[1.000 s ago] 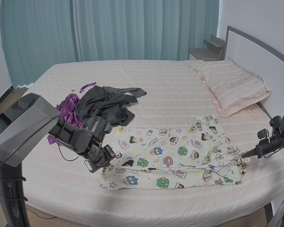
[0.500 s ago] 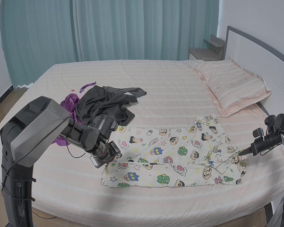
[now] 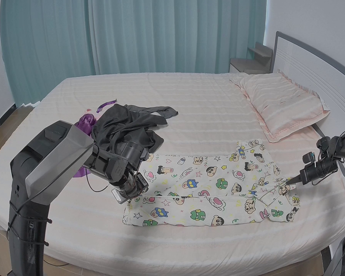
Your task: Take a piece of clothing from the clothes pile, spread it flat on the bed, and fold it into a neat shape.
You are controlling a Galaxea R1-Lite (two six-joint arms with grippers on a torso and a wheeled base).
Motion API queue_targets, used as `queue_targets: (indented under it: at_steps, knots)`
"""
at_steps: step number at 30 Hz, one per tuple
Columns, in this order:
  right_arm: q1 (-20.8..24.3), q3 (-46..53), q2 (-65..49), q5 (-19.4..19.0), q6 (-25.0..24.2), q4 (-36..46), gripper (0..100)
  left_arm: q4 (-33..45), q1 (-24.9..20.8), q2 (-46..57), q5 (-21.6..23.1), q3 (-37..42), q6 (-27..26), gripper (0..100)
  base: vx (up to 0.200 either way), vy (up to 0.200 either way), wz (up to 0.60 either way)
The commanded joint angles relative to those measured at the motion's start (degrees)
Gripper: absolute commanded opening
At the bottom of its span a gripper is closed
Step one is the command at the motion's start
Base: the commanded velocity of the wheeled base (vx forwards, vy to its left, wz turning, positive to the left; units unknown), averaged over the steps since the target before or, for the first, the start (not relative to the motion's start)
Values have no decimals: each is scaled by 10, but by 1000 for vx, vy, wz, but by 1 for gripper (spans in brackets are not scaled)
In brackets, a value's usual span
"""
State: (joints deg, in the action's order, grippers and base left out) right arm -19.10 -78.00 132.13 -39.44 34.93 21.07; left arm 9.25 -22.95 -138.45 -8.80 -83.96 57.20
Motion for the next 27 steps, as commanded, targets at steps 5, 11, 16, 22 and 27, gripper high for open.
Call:
queue_targets:
  at_steps: [5, 11, 16, 22, 27]
  knots:
    - [4, -9, 14, 13, -6, 0, 0, 6, -2, -10, -1, -16, 1, 0, 0, 0, 0]
    - [6, -13, 15, 13, -21, 10, 100, 10, -2, -15, -13, -24, 4, 100, 0, 0, 0]
    - [-6, 1, -7, 10, -25, 12, 100, 16, 4, -4, -16, -19, 16, 100, 0, 0, 0]
    - [-22, 71, -86, 1, -109, 9, 100, 1, 19, 77, 12, 48, 17, 100, 0, 0, 0]
    - [-22, 141, -151, -21, -184, -38, 100, -24, 19, 140, 37, 104, 17, 100, 0, 0, 0]
